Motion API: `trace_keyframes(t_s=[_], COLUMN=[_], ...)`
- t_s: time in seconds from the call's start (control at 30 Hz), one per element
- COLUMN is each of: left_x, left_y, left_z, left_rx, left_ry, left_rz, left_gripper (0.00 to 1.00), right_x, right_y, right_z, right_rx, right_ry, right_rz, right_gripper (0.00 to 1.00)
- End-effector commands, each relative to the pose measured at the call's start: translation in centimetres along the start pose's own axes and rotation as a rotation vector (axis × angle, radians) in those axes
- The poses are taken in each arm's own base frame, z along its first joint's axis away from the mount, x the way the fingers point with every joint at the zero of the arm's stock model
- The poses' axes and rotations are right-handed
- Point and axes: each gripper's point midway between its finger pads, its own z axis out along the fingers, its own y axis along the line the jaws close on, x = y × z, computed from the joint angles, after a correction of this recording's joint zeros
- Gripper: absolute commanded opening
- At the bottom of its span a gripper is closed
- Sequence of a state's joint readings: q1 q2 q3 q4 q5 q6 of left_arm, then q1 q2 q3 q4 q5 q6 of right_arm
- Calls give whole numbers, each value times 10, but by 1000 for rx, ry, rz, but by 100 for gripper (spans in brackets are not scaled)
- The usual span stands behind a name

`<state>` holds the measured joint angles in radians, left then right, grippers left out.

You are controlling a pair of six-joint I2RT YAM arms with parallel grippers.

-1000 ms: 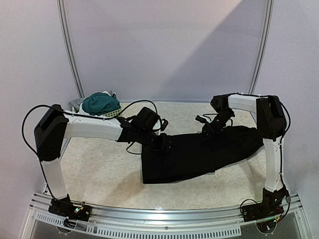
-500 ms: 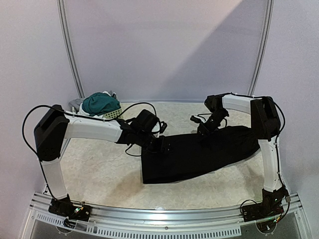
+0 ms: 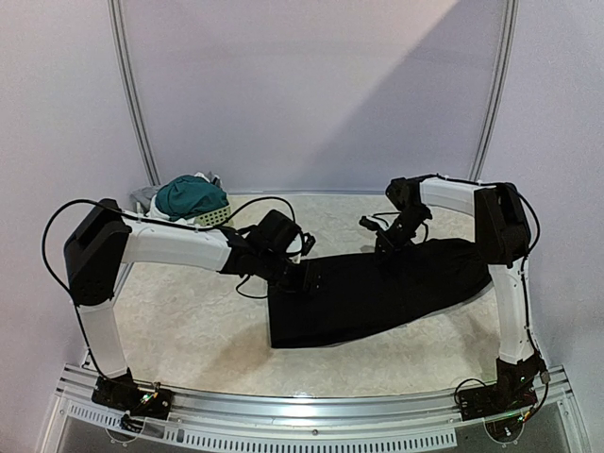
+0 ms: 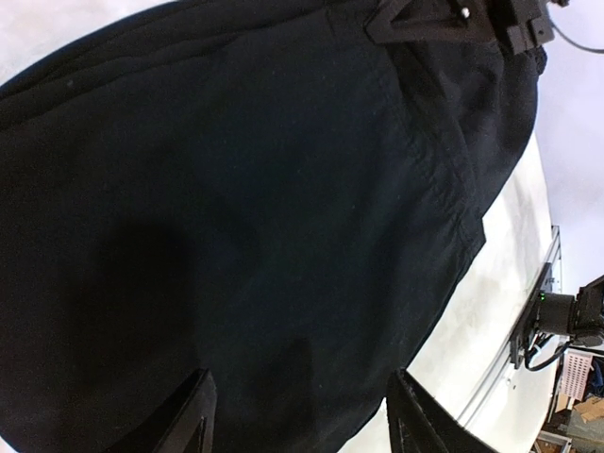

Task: Fold and stack the mixed laundry pile
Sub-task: Adjust the 2/3-rectangle-folded trousers at the center of the board.

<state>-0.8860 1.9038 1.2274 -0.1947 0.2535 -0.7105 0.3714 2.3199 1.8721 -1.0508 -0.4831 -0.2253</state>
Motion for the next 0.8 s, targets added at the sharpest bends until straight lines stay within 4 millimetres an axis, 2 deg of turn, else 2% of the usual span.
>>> trace_keyframes(t_s=[0.0,0.2,0.37,0.47,0.53,0.67,0.77], left_x=[5,20,34,35,32,15,5], left_y=[-4,15,25,28,29,21,27], left_z=[-8,5,17,13,6,-19,-40], left_rx=[-1,-42,-53,-80,-103,-123,-204], left_ry=[-4,27,68,64,44,-30,-63], left_rz=[19,4,-16,-14,-5,21,35], left_gripper=[62,62,62,62,62,63,65], right_x=[-28,-39,-36,-29,-28,-34,-32], right_y=[8,6,-5,-16,-23,-31,-31], right_z=[-34,-44,-32,-22,-24,-41,-54], right_rx=[62,94,120,146,184,244,266], right_ry=[-113,-144,-103,-72,-73,-108,-109], right_rz=[-59,-71,-49,-27,-15,1,6], right_gripper=[0,0,0,0,2,20,38])
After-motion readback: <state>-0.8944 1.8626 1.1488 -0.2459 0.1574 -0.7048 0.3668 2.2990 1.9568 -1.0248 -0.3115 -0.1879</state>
